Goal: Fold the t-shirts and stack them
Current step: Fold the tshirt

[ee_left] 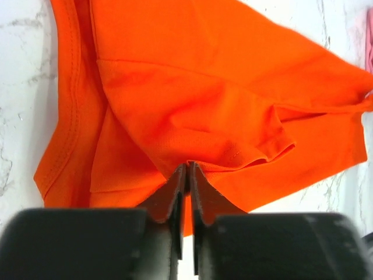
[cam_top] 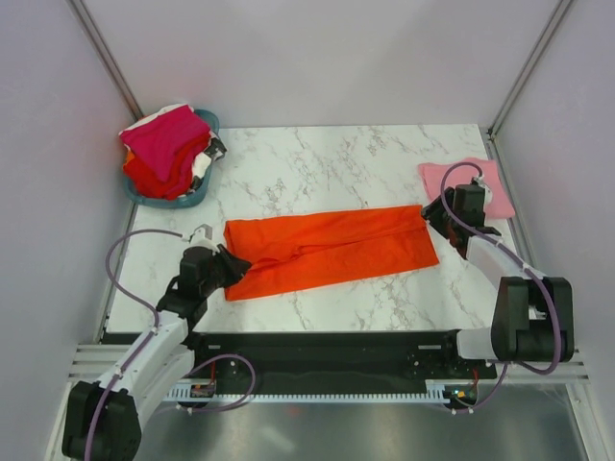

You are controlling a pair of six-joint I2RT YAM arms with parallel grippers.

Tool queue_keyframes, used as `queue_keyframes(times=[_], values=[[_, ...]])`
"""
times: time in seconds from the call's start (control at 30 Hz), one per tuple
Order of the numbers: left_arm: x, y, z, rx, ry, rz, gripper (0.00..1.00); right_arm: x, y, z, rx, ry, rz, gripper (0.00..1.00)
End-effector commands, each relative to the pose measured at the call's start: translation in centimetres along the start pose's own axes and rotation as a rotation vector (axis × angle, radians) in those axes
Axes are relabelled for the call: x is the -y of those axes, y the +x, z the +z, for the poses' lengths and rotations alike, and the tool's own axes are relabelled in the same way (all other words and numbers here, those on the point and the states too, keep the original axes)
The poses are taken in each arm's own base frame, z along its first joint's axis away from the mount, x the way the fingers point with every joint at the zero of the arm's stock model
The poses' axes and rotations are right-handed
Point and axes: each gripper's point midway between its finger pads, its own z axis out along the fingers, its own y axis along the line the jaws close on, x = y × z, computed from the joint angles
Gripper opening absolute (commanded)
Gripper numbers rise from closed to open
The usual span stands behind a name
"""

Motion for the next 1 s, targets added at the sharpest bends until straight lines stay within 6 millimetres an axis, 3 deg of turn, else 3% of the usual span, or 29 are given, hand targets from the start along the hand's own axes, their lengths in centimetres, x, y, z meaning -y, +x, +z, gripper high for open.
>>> queue_keyframes(times=[0.0,0.03,0.1,0.2,0.33,0.37,0.43,0.47,0.5,0.53,0.57,0.63,0.67,0.77,0.97], values=[[0.7,1.2,-0.6,-0.052,0.039,-0.032,0.18,-2.7,-1.4,-1.6,0.059,-0.061,-0.041,0.57],[0.7,1.3,-0.8,-0.057,0.044,-0.026,0.38,-3.0,-1.6,-1.7,0.081,-0.087,-0.035,0.57],[0.9,1.2,-1.2,-0.051,0.054,-0.023,0.54,-5.4,-0.5,-2.8,0.08,-0.168,-0.067,0.57],[1.5,0.1,-1.9,-0.006,0.064,-0.021,0.64,-8.4,1.2,-3.7,0.061,-0.249,-0.121,0.57],[1.8,-1.0,-2.4,0.014,0.042,-0.027,0.67,-13.4,6.4,-5.0,-0.092,-0.398,-0.225,0.55],[2.4,-1.7,-2.5,0.023,0.05,-0.026,0.67,-14.5,8.9,-5.2,-0.149,-0.425,-0.261,0.54],[2.2,-1.8,-1.9,-0.004,0.016,-0.033,0.65,-16.6,10.7,-5.9,-0.19,-0.483,-0.288,0.5],[2.8,-2.6,-1.8,0.001,0.019,-0.031,0.64,-17.5,13.4,-6.2,-0.252,-0.511,-0.319,0.49],[2.9,-2.9,-1.6,-0.001,0.011,-0.031,0.61,-18.2,14.5,-6.5,-0.277,-0.529,-0.323,0.47],[2.7,-2.6,-1.0,-0.029,-0.011,-0.032,0.6,-19.4,15.3,-7.0,-0.294,-0.56,-0.329,0.47],[3.3,-3.4,-0.9,-0.022,-0.003,-0.031,0.59,-20.0,17.8,-7.3,-0.359,-0.588,-0.35,0.48],[3.4,-3.7,-0.4,-0.031,-0.015,-0.038,0.58,-21.8,19.6,-8.0,-0.409,-0.642,-0.353,0.51],[3.5,-3.7,0.0,-0.044,-0.025,-0.041,0.58,-21.8,21.7,-7.9,-0.456,-0.642,-0.376,0.52],[3.3,-4.1,1.0,-0.059,-0.06,-0.044,0.59,-23.1,24.5,-8.0,-0.497,-0.658,-0.421,0.53],[2.8,-3.9,2.3,-0.09,-0.112,-0.093,0.59,-22.9,29.2,-7.4,-0.578,-0.644,-0.474,0.51]])
